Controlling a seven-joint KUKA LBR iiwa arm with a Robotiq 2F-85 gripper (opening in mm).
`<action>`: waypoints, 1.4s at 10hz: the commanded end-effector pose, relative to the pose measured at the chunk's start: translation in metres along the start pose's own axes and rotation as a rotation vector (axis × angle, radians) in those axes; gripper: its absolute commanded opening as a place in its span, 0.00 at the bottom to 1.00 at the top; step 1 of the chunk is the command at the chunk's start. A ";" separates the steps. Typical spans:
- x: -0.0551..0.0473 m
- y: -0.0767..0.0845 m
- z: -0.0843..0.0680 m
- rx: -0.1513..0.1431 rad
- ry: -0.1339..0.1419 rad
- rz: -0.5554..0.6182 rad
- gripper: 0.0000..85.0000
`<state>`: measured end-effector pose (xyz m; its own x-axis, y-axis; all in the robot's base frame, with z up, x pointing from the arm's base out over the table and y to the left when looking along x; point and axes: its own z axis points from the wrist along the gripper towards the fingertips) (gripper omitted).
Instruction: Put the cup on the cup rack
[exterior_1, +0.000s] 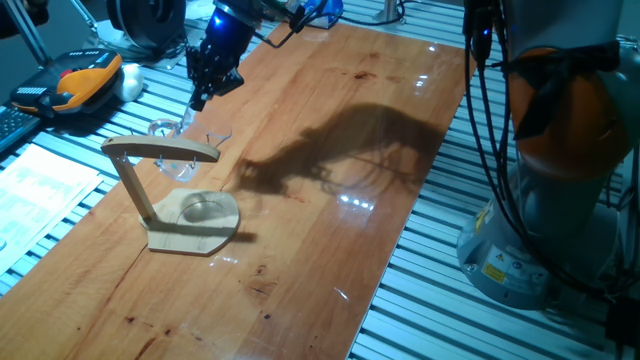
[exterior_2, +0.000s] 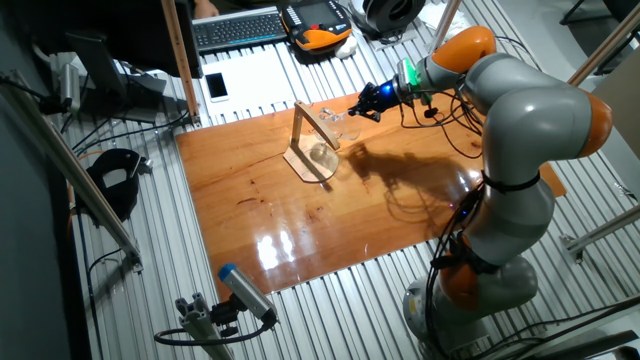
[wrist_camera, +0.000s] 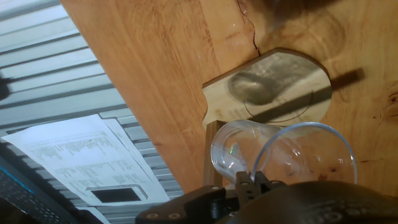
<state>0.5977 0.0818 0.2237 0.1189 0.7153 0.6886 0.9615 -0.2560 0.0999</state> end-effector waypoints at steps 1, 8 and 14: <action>0.001 -0.001 0.002 -0.001 -0.002 -0.001 0.00; -0.002 0.002 -0.007 -0.003 0.041 0.027 0.00; 0.001 -0.003 -0.007 -0.006 0.057 -0.025 0.00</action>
<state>0.5934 0.0784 0.2293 0.0787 0.6850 0.7242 0.9626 -0.2412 0.1235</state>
